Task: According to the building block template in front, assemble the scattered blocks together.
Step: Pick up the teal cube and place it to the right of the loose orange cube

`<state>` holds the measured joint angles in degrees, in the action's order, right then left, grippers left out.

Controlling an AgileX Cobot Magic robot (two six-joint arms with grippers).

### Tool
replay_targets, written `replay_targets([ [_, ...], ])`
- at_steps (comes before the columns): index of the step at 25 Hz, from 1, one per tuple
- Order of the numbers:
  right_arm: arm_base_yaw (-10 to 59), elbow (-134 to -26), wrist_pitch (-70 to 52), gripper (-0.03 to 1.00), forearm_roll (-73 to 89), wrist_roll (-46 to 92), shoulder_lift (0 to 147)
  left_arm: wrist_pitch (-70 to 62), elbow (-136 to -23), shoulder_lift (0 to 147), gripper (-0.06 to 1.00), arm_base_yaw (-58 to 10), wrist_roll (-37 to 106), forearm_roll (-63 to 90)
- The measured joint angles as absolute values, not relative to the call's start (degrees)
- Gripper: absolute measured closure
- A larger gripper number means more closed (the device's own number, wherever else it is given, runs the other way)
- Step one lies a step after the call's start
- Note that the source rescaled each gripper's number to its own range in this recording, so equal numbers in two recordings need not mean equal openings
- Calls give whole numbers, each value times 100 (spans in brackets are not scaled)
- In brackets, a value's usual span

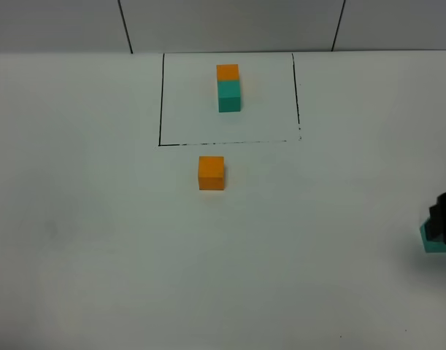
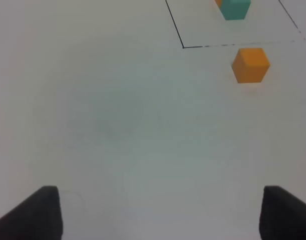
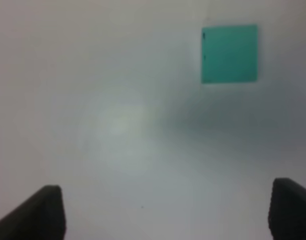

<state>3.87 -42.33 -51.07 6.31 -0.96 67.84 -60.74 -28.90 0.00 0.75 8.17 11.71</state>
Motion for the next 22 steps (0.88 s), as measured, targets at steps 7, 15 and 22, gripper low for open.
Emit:
replay_targets([
  [7,222,-4353,-4152,30,523,337,8200,-6074,-2890,0,11,75,817,1171],
  [15,-200,-4353,-3882,30,513,701,8936,-6074,-2890,0,11,75,817,1171],
  [22,-228,-4353,-3607,30,547,950,9227,-6074,-2890,0,11,75,817,1171],
])
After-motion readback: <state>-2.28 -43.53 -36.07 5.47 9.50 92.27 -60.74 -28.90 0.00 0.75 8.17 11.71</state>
